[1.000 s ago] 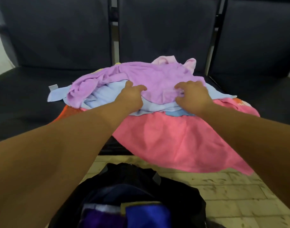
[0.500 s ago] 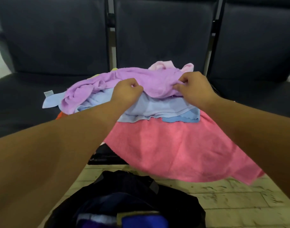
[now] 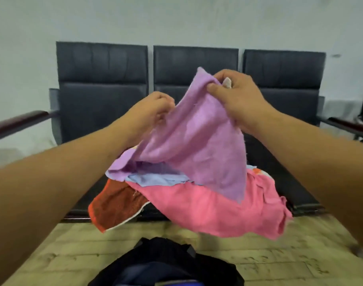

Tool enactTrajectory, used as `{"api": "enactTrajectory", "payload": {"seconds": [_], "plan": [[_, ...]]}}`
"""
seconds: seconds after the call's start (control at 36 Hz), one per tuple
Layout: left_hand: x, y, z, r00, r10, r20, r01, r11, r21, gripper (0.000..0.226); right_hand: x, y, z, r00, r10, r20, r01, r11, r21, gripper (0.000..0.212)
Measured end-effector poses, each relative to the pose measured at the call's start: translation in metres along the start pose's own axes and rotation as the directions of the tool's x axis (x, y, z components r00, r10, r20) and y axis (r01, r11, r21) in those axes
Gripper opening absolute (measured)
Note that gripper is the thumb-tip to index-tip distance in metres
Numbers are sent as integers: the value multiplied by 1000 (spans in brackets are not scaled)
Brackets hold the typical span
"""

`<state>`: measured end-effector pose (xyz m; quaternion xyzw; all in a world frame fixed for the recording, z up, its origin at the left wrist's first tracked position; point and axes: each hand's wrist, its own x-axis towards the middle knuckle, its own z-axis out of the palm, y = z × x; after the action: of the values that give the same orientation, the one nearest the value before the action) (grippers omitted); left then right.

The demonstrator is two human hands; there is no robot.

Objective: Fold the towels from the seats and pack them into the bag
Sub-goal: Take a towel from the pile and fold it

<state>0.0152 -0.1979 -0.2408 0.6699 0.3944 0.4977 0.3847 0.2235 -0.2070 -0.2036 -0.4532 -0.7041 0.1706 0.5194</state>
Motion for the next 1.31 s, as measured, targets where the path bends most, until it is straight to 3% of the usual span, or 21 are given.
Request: {"api": "enactTrajectory", "payload": {"seconds": [0.03, 0.08, 0.19, 0.33, 0.44, 0.53, 0.58, 0.64, 0.72, 0.78, 0.83, 1.06, 1.08, 1.14, 1.31], "plan": [[-10, 15, 3, 994, 12, 112, -4, 997, -71, 32, -5, -17, -4, 999, -6, 44, 5, 1000, 15, 9], [-27, 43, 7, 977, 43, 210, -32, 998, -57, 45, -16, -48, -9, 992, -37, 125, 36, 999, 11, 9], [-53, 84, 10, 990, 111, 92, -124, 980, 158, 27, -38, -92, -17, 981, -3, 192, -5, 999, 42, 22], [-74, 129, 7, 988, 153, 6, -152, 980, 131, 26, -61, -115, -41, 934, 103, 343, -174, 968, 182, 27], [-81, 156, 1, 964, 178, -195, -163, 982, 91, 27, -78, -103, -47, 823, 294, 486, -208, 952, -224, 33], [-81, 176, -15, 936, 164, -312, -180, 983, -25, 22, -85, -84, -53, 815, 394, 426, -199, 879, -433, 16], [-81, 190, -31, 917, 157, -368, -180, 983, -28, 18, -86, -78, -62, 851, 396, 346, -198, 851, -487, 22], [-81, 197, -48, 900, 171, -401, -172, 984, 34, 22, -79, -80, -74, 900, 351, 258, -234, 890, -392, 17], [-82, 208, -69, 860, 185, -476, -204, 979, 12, 26, -59, -102, -97, 979, 204, -26, -206, 973, -106, 17], [-81, 213, -81, 833, 181, -523, -252, 966, -66, 24, -46, -123, -113, 972, 122, -200, -117, 992, 40, 22], [-81, 216, -90, 821, 166, -546, -290, 945, -149, 23, -36, -137, -123, 955, 93, -282, -50, 986, 158, 17], [-81, 207, -94, 886, -30, -463, -21, 994, -105, 11, -25, -147, -133, 954, 144, -263, -76, 965, 253, 15], [-82, 205, -92, 892, -54, -449, 2, 993, -116, 21, -26, -146, -132, 951, 168, -260, -97, 959, 266, 14], [-81, 199, -93, 900, -45, -433, -8, 993, -121, 31, -27, -143, -133, 943, 218, -250, -137, 942, 307, 12], [-75, 175, -93, 863, -54, -503, 44, 999, -32, 25, -39, -130, -128, 931, 304, -203, -247, 932, 265, 23]]}}
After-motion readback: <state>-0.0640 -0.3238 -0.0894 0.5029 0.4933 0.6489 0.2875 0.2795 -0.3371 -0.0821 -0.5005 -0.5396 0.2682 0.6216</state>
